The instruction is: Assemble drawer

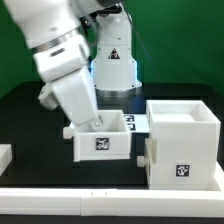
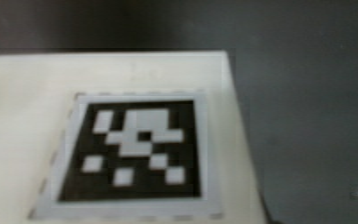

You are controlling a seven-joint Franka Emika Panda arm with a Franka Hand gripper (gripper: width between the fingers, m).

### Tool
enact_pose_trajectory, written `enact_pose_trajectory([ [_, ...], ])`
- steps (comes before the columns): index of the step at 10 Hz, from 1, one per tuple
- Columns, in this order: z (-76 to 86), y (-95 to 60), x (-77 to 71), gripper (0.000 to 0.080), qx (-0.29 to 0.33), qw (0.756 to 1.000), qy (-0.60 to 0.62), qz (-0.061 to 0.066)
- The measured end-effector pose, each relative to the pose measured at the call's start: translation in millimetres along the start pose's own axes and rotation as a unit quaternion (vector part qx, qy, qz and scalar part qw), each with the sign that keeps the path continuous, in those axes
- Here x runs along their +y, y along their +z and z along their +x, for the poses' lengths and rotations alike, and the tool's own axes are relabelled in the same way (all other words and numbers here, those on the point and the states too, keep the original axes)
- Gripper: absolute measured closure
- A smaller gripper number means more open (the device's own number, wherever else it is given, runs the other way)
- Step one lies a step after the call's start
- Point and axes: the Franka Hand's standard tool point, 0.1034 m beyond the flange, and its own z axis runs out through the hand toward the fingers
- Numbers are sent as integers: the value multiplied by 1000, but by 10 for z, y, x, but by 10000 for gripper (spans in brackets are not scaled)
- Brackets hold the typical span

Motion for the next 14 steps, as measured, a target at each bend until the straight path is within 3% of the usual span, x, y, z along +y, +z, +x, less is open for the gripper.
enact_pose_trajectory([
  [2,-84,43,-78,762,21,1000,14,11],
  [4,-62,52,-75,762,21,1000,12,12],
  [6,117,59,-32,762,21,1000,18,8],
  [10,176,173,-103,762,30,999,17,18],
  [14,327,249,-63,762,33,999,12,16],
])
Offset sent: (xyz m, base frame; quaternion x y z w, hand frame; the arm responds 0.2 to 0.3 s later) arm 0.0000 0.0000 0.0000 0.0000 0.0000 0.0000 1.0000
